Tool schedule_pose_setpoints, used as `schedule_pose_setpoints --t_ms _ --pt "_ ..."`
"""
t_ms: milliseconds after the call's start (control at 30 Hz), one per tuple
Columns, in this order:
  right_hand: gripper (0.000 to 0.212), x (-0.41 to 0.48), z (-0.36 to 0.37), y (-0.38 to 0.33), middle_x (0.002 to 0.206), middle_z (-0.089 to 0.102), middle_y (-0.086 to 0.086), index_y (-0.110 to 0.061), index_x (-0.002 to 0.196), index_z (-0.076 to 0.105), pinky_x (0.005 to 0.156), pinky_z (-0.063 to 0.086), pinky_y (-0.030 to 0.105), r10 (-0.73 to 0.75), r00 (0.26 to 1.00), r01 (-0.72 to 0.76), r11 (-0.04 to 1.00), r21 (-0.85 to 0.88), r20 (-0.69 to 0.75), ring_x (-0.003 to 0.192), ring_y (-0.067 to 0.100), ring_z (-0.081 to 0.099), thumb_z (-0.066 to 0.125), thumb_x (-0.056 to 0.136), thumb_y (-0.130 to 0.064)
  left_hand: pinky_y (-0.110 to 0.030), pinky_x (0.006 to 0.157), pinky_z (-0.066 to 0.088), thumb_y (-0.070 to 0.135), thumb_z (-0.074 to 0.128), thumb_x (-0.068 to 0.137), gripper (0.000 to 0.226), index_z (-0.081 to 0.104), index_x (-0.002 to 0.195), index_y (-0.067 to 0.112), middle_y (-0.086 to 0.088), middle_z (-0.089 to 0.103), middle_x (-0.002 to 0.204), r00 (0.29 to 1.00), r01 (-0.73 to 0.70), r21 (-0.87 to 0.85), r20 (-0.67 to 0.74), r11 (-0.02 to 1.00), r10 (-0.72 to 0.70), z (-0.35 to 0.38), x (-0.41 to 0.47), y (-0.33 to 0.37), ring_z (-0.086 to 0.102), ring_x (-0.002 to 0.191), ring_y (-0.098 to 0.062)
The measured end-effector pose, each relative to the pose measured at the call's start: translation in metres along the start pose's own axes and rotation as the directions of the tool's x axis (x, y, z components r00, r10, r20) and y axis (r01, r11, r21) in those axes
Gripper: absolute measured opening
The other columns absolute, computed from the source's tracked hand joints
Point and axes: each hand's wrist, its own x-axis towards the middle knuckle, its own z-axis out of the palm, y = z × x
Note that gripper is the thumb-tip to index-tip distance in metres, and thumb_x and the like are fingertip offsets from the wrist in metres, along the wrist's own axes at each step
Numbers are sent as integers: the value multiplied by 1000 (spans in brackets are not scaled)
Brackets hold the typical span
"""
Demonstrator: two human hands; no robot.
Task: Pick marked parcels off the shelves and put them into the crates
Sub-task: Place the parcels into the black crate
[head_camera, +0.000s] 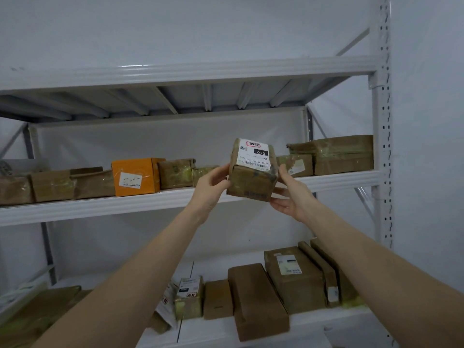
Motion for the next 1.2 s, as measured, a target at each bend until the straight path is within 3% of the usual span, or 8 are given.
schedule_pose_setpoints --t_ms 267,400,533,633,800,967,1100,1200 --pt "49 -3 12 7 117 60 11 -27 123 56 93 52 42 34 999 -35 999 22 43 105 31 60 75 79 -39 -29 94 42 5 54 92 47 52 135 22 4 59 129 997 71 50 9 996 -71 -7 0 -16 53 118 -14" --pt "59 -1 20 14 121 58 9 -26 134 50 98 49 46 3 1000 -5 992 122 15 110 28 56 75 81 -30 -40 104 40 29 61 91 59 37 145 26 -1 48 140 971 236 -32 -19 971 -236 -1 4 -20 46 126 -22" --pt "48 -2 30 21 114 55 5 -27 129 50 99 48 46 -9 1000 3 972 237 24 106 23 53 71 86 -26 -42 94 50 48 70 80 75 42 140 14 -8 51 136 898 424 -203 -32 883 -439 13 4 -20 53 116 -29" --pt "28 -6 37 25 110 55 2 -34 110 52 99 46 44 -28 998 12 968 251 61 93 17 53 68 88 -26 -49 91 52 44 72 79 64 51 128 10 -11 59 124 872 461 -314 -14 830 -490 26 1 -16 57 111 -31" --pt "28 -9 33 36 119 55 7 -35 110 57 95 50 44 -2 990 -41 953 301 142 111 27 52 70 86 -27 -58 94 47 35 78 77 59 52 127 17 -7 61 120 864 449 -397 -35 801 -502 40 -1 -15 57 113 -31" --pt "43 -9 19 42 114 58 3 -29 121 55 97 50 42 12 997 -15 999 47 80 103 24 62 74 82 -32 -49 79 55 23 77 75 61 49 128 21 -6 60 120 869 420 -351 -110 837 -482 40 2 -19 57 107 -25" --pt "53 -2 -4 39 126 54 6 -25 121 47 97 47 41 -197 952 181 979 -90 -232 109 22 53 77 78 -34 -45 79 57 16 71 81 33 52 106 25 -4 63 102 901 385 -202 -131 901 -414 20 7 -17 61 85 -16" --pt "74 1 -20 35 144 41 7 -28 140 38 106 40 47 -302 936 261 940 -220 -180 127 25 44 78 78 -26 -44 80 58 13 68 84 32 52 110 24 -2 64 92 921 379 -73 -64 922 -384 5 6 -12 63 77 -16"
